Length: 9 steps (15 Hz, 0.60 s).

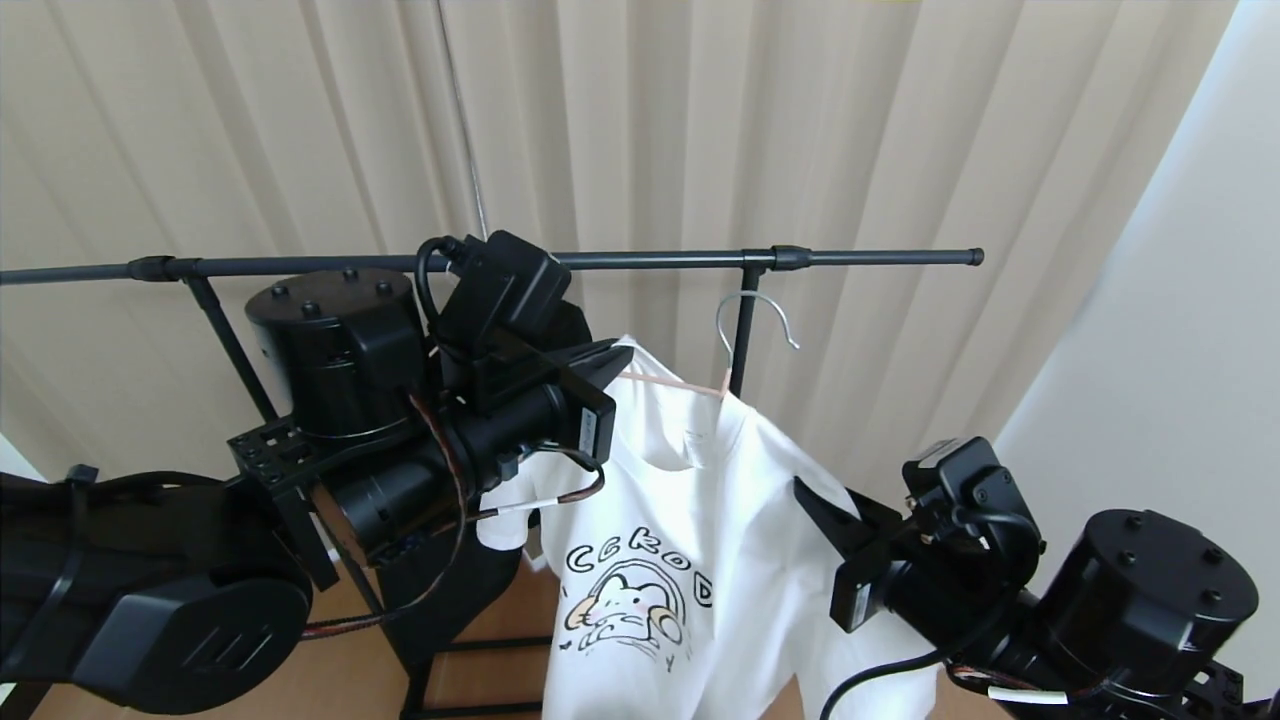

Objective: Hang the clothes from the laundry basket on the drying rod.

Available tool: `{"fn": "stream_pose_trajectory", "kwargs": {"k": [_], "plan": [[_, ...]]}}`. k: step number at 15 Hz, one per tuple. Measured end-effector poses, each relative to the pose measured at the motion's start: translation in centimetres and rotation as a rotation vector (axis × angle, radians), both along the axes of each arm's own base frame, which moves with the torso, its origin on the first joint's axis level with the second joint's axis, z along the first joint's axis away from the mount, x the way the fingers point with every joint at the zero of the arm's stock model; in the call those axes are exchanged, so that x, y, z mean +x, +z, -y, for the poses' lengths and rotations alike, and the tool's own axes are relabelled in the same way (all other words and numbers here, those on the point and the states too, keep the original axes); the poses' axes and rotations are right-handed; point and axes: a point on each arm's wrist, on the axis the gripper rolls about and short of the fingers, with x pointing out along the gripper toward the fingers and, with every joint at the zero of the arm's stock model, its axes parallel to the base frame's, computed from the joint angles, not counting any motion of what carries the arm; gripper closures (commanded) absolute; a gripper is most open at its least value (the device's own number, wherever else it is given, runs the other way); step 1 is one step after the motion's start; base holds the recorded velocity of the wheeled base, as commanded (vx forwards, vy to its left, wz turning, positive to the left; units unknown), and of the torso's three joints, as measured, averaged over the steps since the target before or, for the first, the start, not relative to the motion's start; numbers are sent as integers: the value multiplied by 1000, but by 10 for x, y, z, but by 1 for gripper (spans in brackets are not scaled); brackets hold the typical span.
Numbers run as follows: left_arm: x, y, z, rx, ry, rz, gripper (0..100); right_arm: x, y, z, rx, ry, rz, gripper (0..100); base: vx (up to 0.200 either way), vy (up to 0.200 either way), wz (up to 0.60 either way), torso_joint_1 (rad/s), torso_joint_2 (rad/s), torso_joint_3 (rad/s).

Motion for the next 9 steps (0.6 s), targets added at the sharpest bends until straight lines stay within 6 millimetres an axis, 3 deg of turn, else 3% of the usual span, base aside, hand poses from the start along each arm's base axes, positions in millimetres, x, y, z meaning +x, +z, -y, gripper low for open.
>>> {"fn": "stream_pose_trajectory", "kwargs": {"k": [9], "plan": [[-24,5,18,-5,-73,4,100,2,-6,-7,-8,17,-15,100,0,0,0,0,0,0]]}}
